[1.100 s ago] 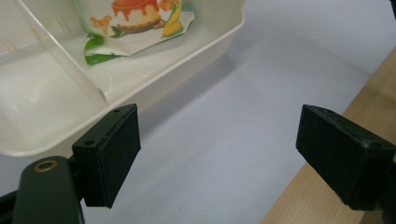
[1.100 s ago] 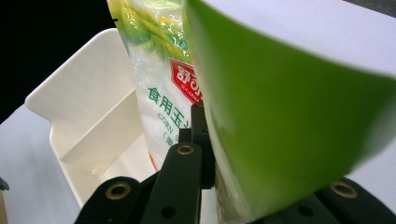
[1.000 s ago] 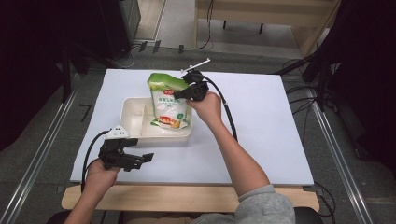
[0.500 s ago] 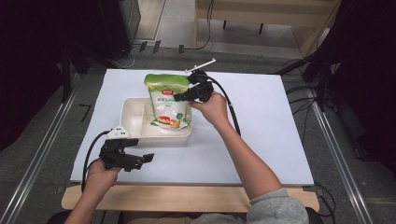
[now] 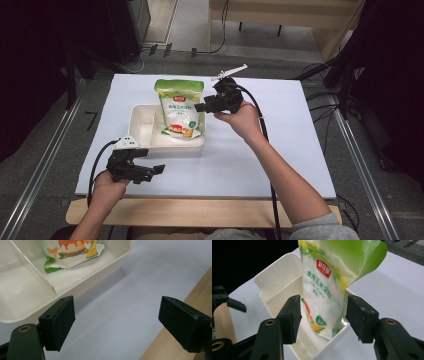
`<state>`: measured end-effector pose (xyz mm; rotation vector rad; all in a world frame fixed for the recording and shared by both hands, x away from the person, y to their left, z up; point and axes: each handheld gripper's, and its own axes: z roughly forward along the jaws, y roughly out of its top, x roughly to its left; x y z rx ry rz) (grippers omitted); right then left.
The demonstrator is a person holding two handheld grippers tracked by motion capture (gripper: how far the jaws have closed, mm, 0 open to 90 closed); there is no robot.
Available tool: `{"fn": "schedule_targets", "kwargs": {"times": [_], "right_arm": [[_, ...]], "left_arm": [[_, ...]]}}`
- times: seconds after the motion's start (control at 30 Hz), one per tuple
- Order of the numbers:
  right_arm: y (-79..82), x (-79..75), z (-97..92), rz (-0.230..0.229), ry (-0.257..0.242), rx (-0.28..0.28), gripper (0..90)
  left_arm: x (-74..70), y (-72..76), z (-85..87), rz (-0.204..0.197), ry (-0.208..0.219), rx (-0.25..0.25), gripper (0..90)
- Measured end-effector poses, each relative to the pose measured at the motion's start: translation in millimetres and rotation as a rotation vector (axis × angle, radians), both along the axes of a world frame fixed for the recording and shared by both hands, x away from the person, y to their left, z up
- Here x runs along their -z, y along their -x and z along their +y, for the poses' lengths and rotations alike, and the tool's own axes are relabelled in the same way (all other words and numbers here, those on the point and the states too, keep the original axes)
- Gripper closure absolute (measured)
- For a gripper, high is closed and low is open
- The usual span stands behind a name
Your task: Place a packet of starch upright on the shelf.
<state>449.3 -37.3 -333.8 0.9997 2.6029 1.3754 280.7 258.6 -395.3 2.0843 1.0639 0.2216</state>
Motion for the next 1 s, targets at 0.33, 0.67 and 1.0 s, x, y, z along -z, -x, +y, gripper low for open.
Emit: {"fn": "schedule_targets", "kwargs": {"times": [0.33,0.67,1.0], "right_arm": [[32.9,-1.4,-22.7,-0.029,0.025,-0.013,45.0],[69.6,17.4,-55.4,-0.042,0.016,-0.011,42.3],[94.4,46.9,-74.5,-0.043,0.019,-0.002,39.6]], "left_arm": [[0.3,0.5,0.3,-0.002,0.001,-0.01,14.7],[0.3,0.6,0.5,-0.001,-0.001,-0.017,14.7],[1.2,0.3,-0.2,-0.002,-0.007,-0.011,14.7]]}}
